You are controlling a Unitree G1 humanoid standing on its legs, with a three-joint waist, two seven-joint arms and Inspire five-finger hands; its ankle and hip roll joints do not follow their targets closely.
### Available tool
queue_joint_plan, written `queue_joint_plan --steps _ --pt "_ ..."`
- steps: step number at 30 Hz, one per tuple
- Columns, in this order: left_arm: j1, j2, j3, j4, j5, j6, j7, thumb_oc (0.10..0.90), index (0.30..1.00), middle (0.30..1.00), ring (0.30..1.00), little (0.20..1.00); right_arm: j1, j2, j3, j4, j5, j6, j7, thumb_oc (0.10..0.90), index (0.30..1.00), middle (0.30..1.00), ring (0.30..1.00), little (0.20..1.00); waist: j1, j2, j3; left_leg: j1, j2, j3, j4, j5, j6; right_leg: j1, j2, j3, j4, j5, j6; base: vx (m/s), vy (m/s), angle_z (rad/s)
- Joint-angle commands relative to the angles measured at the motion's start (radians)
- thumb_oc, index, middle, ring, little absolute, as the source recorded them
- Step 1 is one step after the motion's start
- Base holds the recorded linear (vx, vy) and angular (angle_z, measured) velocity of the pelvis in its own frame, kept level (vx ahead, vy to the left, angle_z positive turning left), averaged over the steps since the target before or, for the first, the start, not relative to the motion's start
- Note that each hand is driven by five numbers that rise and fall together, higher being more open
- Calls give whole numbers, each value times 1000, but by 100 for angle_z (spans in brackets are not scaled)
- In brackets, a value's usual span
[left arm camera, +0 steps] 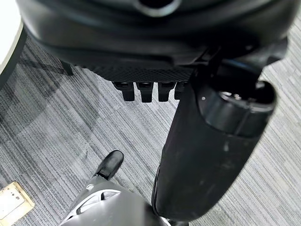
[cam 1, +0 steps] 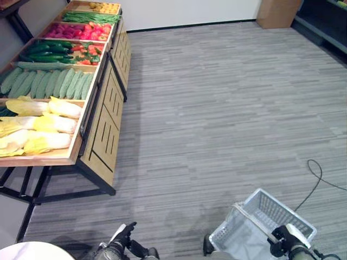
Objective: Get the vegetables into the basket
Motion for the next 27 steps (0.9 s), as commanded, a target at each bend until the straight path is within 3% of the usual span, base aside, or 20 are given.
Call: queue_joint_plan --steps 1,15,20,21,22,27 --pt "-45 19 16 41 43 -12 31 900 1000 1000 1000 1000 -77 -14 17 -10 26 -25 -55 400 300 300 300 300 10 -62 6 14 14 -48 8 19 -67 52 -20 54 21 -51 53 0 0 0" --pt "-97 26 21 35 18 2 88 900 1000 1000 1000 1000 -76 -11 32 -9 17 -17 -79 400 300 300 300 300 5 -48 68 -45 54 -84 22 49 -74 -76 2 49 212 -131 24 -5 -57 4" --pt "-89 39 26 43 31 7 91 900 1000 1000 1000 1000 -68 -57 29 -79 8 -32 -85 400 300 300 300 300 12 -47 90 -98 89 -122 131 57 -94 -64 31 34 209 -152 -7 125 -236 20" --pt "-70 34 32 59 27 14 94 900 1000 1000 1000 1000 -75 -118 16 -152 8 -47 -101 400 300 300 300 300 43 -47 117 -205 17 -279 222 60 -74 -15 29 39 206 -180 -24 244 -198 73" --pt "-65 35 32 64 32 13 94 900 1000 1000 1000 1000 -75 -123 16 -168 5 -49 -101 400 300 300 300 300 42 -49 116 -221 15 -283 201 50 -68 -10 24 39 206 -185 -21 325 -174 79" --pt "-43 31 24 71 51 12 98 900 1000 1000 1000 1000 -66 -142 25 -218 -21 -51 -109 400 300 300 300 300 70 -38 102 -296 42 -268 76 159 -79 48 21 54 207 -226 -14 263 98 1"
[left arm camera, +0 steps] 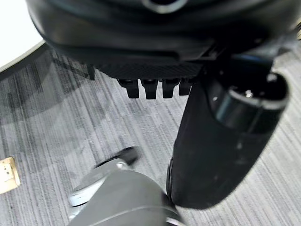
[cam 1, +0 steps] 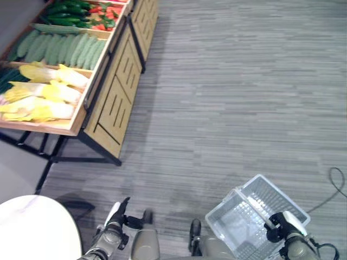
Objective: Get the vegetables into the basket
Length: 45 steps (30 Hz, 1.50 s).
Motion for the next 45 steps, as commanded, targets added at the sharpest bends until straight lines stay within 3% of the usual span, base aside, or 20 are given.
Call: queue_joint_plan --steps 1,5,12,17,34,39,40,42,45 --pt "61 19 -28 57 59 30 7 900 1000 1000 1000 1000 22 -80 -11 -75 -23 -40 -64 400 300 300 300 300 18 -13 -40 33 -4 8 3 41 23 88 -99 84 72 -41 93 426 239 -72" --pt "78 23 -30 66 83 31 1 900 1000 1000 1000 1000 45 -50 -5 -93 -45 -36 -54 400 300 300 300 300 32 -39 -76 79 -37 55 -8 6 54 136 -155 122 64 -41 134 326 294 -88" --pt "57 49 -34 53 96 28 13 900 1000 1000 1000 1000 31 -16 17 -121 -56 -25 -44 400 300 300 300 300 32 -95 -82 71 -91 111 13 -50 100 77 -227 179 72 108 190 83 185 -27" --pt "21 61 -45 48 89 28 26 900 1000 1000 1000 1000 -18 4 46 -118 -52 -21 -56 400 300 300 300 300 33 -114 -66 72 -114 131 -17 -60 117 32 -249 190 76 211 213 29 116 12" --pt "49 44 -58 64 122 26 15 900 1000 1000 1000 1000 -7 33 60 -76 -63 -22 -48 400 300 300 300 300 33 -123 -86 130 -142 144 -38 -94 130 45 -266 204 59 330 249 28 30 -5" --pt "55 43 -60 59 112 25 5 900 1000 1000 1000 1000 -12 27 57 -69 -55 -20 -41 400 300 300 300 300 38 -131 -85 126 -154 140 -26 -109 137 51 -277 212 51 384 261 4 25 -1" --pt "66 46 -57 61 108 25 0 900 1000 1000 1000 1000 -22 22 57 -69 -53 -16 -40 400 300 300 300 300 41 -132 -83 124 -165 137 -18 -121 147 43 -287 222 68 437 266 13 107 -12" --pt "68 46 -55 56 100 26 -5 900 1000 1000 1000 1000 -41 16 53 -54 -44 -15 -41 400 300 300 300 300 48 -124 -77 125 -173 137 -7 -134 158 26 -292 223 107 457 263 7 152 -11" --pt "61 51 -51 60 98 26 -7 900 1000 1000 1000 1000 -61 9 58 -53 -38 -18 -42 400 300 300 300 300 45 -99 -64 129 -177 116 19 -154 174 -13 -271 242 210 430 240 46 171 1"
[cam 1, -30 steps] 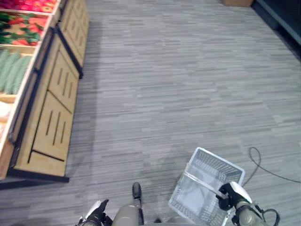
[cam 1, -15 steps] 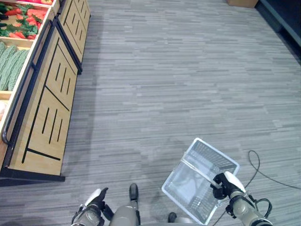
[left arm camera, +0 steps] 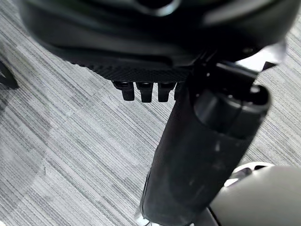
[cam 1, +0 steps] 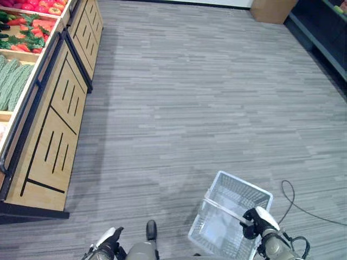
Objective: Get the vegetables into the basket
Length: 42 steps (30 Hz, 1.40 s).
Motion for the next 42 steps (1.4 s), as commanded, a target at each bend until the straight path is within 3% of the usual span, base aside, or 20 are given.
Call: queue_joint_plan --steps 1,3,5,6,12,16,21,26,35,36,41,42 --pt "-15 4 64 -21 -10 -10 5 900 1000 1000 1000 1000 -56 -128 -25 -110 25 -37 -38 400 300 300 300 300 1 53 67 27 48 -63 64 -70 -67 42 -30 37 -138 454 27 108 173 9" --pt "-19 9 67 -16 -12 -9 8 900 1000 1000 1000 1000 -59 -132 -19 -132 20 -40 -40 400 300 300 300 300 -10 66 78 50 50 -67 60 -73 -65 -16 -8 20 -123 404 6 125 114 31" --pt "-27 9 65 -3 -12 -7 10 900 1000 1000 1000 1000 -65 -133 -15 -136 21 -46 -49 400 300 300 300 300 -33 84 101 92 56 -83 61 -86 -66 -85 32 6 -144 292 -9 211 58 30" --pt "-29 7 65 0 -12 -5 10 900 1000 1000 1000 1000 -66 -132 -14 -136 22 -47 -50 400 300 300 300 300 -42 86 108 108 54 -88 60 -93 -68 -96 39 6 -154 277 -9 209 25 34" --pt "-33 -11 79 22 -2 1 10 900 1000 1000 1000 1000 -43 -126 0 -165 4 -49 -48 400 300 300 300 300 -106 82 120 223 31 -159 85 -172 -87 -173 95 56 -323 299 9 285 -91 52" --pt "-23 -17 86 28 -5 3 7 900 1000 1000 1000 1000 -18 -137 -10 -162 3 -48 -40 400 300 300 300 300 -109 82 93 262 33 -195 94 -191 -99 -154 105 41 -333 301 -4 231 -170 60" --pt "-8 -30 91 45 0 15 10 900 1000 1000 1000 1000 3 -176 -21 -168 1 -52 -34 400 300 300 300 300 -102 98 55 287 86 -228 134 -143 -149 -107 145 -19 -312 259 -49 193 -212 23" --pt "-21 -45 64 29 7 19 18 900 1000 1000 1000 1000 7 -211 -29 -171 1 -47 -35 400 300 300 300 300 -101 110 43 268 112 -249 165 -97 -181 -91 157 -57 -317 229 -72 93 -143 23" --pt "-27 -57 50 34 7 29 25 900 1000 1000 1000 1000 25 -209 -25 -166 -8 -41 -32 400 300 300 300 300 -97 133 40 256 136 -287 177 -15 -205 -81 166 -91 -294 178 -103 80 -94 19" --pt "-36 -54 49 36 11 32 29 900 1000 1000 1000 1000 22 -211 -20 -167 -8 -39 -33 400 300 300 300 300 -94 134 51 226 136 -301 209 21 -213 -80 159 -100 -286 161 -115 33 -77 9" --pt "-49 -52 44 28 11 35 36 900 1000 1000 1000 1000 17 -214 -24 -154 0 -38 -43 400 300 300 300 300 -94 130 63 189 138 -282 248 25 -214 -69 148 -117 -285 145 -123 15 -33 23" --pt "-60 -50 31 18 12 37 41 900 1000 1000 1000 1000 24 -224 -35 -153 8 -35 -50 400 300 300 300 300 -94 124 81 138 155 -235 236 26 -209 -49 111 -145 -294 142 -115 -16 25 58"
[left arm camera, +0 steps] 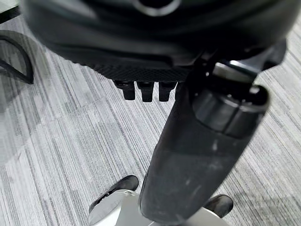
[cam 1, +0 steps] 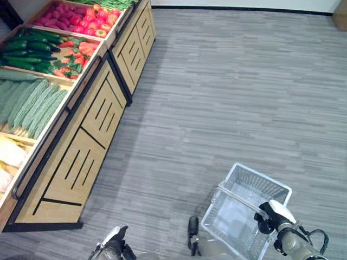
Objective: Get the vegetables into the basket
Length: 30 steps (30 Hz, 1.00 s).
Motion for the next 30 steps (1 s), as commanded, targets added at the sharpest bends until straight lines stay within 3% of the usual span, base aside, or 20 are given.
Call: queue_joint_plan --steps 1,3,4,6,7,9,11,15,17,20,23,26,30 --pt "-28 18 -44 -31 14 0 31 900 1000 1000 1000 1000 0 -83 -64 -40 25 -28 -73 400 300 300 300 300 -6 -34 38 -94 11 135 -85 130 34 16 -119 46 81 -26 130 -12 32 86" --pt "-46 21 -63 -39 26 -1 39 900 1000 1000 1000 1000 6 -94 -81 -41 28 -27 -89 400 300 300 300 300 -6 -34 52 -174 43 225 -150 119 35 42 -157 8 74 -39 145 37 62 107" --pt "-50 22 -67 -38 30 0 41 900 1000 1000 1000 1000 7 -93 -85 -47 30 -28 -92 400 300 300 300 300 -5 -36 54 -192 53 236 -162 124 35 37 -164 5 77 -34 147 85 120 120" --pt "-59 26 -80 -35 56 2 47 900 1000 1000 1000 1000 3 -88 -93 -14 36 -27 -109 400 300 300 300 300 5 -23 52 -254 104 311 -226 212 14 75 -182 -7 71 -40 159 201 263 88" --pt "-56 26 -81 -33 61 3 47 900 1000 1000 1000 1000 2 -84 -89 -9 32 -25 -106 400 300 300 300 300 8 -25 51 -246 111 316 -221 213 11 84 -186 -6 71 -42 162 249 324 21" --pt "-51 27 -79 -26 68 4 47 900 1000 1000 1000 1000 1 -74 -86 -3 30 -26 -104 400 300 300 300 300 9 -27 45 -229 105 325 -224 196 16 96 -189 0 68 -49 169 147 227 -29" --pt "-43 36 -69 -23 75 5 51 900 1000 1000 1000 1000 -2 -44 -81 52 27 -21 -103 400 300 300 300 300 18 -42 26 -221 71 344 -223 172 35 118 -225 17 53 -31 191 185 357 -32" --pt "-39 54 -46 -13 69 2 48 900 1000 1000 1000 1000 -31 -1 -63 104 17 -17 -94 400 300 300 300 300 35 -92 24 -212 22 382 -189 113 76 121 -276 54 45 47 228 96 242 -10" --pt "-39 54 -46 -13 69 2 47 900 1000 1000 1000 1000 -31 -1 -63 104 17 -17 -94 400 300 300 300 300 36 -92 23 -214 23 382 -189 113 76 120 -276 54 45 47 228 38 104 -20" --pt "-44 78 -12 -7 48 4 50 900 1000 1000 1000 1000 -66 36 -35 145 8 -11 -91 400 300 300 300 300 56 -138 22 -201 -24 389 -173 63 111 114 -311 92 62 159 260 106 267 4" --pt "-41 85 -6 -2 45 5 51 900 1000 1000 1000 1000 -78 52 -29 163 9 -10 -88 400 300 300 300 300 62 -137 20 -183 -44 384 -183 49 132 103 -310 113 125 173 260 84 237 -6" --pt "-38 90 -2 3 44 6 48 900 1000 1000 1000 1000 -84 61 -17 158 7 -12 -85 400 300 300 300 300 55 -131 18 -146 -56 372 -213 44 141 69 -276 156 170 173 249 96 165 4" --pt "-40 87 -3 8 31 0 44 900 1000 1000 1000 1000 -96 61 5 166 4 -21 -87 400 300 300 300 300 40 -110 24 -108 -64 342 -243 40 146 -1 -195 200 147 92 229 112 86 16"
